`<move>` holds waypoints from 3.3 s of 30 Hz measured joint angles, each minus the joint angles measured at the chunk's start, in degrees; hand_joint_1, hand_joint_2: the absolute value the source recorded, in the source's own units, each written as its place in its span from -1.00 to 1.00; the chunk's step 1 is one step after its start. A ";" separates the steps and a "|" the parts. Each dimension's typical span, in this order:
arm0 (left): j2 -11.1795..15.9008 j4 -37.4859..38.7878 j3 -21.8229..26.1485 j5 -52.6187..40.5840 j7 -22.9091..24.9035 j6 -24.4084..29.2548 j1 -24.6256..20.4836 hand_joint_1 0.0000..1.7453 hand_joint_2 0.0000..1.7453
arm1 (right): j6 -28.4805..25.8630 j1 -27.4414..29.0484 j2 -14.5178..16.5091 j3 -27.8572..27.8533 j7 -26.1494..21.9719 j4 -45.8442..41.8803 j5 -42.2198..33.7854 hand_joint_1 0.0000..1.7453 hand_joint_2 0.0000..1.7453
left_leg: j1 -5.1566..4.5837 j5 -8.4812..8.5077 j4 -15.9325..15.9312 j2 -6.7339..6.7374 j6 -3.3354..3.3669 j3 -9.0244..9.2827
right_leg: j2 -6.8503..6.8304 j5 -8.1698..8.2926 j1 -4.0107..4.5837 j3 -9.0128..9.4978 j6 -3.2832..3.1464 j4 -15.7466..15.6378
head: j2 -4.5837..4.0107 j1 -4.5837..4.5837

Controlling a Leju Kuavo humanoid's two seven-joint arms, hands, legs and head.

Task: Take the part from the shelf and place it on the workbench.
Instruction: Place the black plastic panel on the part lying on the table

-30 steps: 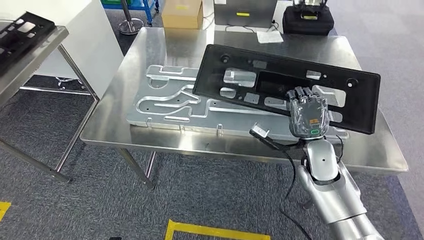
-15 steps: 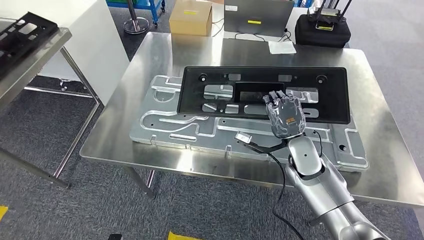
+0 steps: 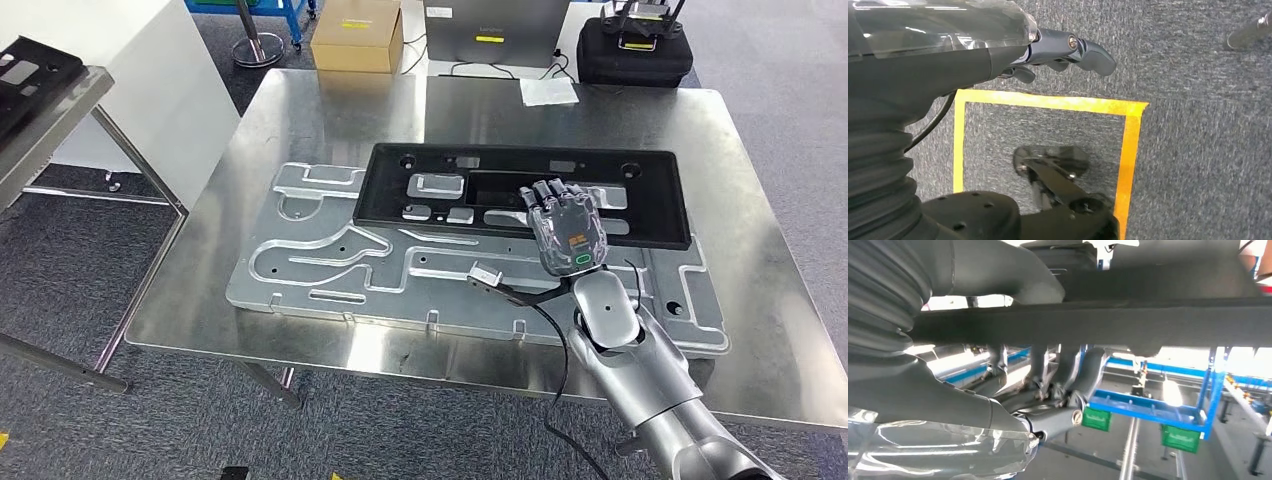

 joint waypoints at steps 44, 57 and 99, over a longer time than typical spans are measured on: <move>0.79 0.00 0.04 1.79 -0.21 -2.34 -0.35 -1.00 -1.00 | 14.75 5.27 9.95 -13.83 -5.81 4.37 -21.75 -1.00 -1.00 | -0.23 8.48 -15.37 0.18 3.15 5.84 | -0.19 -8.44 -0.50 -5.86 3.13 15.01 | 0.00 0.19; 1.05 0.00 0.07 3.64 -0.99 -3.67 -0.16 -1.00 -1.00 | 19.16 3.97 11.99 -9.99 -5.27 -2.14 -30.73 -1.00 -1.00 | -0.47 2.77 -7.24 0.09 0.55 2.74 | -0.50 0.09 -0.25 0.90 0.22 -0.54 | 0.00 -0.21; -0.73 0.05 7.27 11.36 -2.49 -2.23 2.59 -1.00 -1.00 | 1.76 55.34 17.42 -13.27 -35.38 -49.13 -68.47 -1.00 -1.00 | -0.03 2.47 -16.33 0.03 1.38 13.72 | -1.13 3.24 0.00 -1.31 2.51 -0.53 | 0.00 -0.32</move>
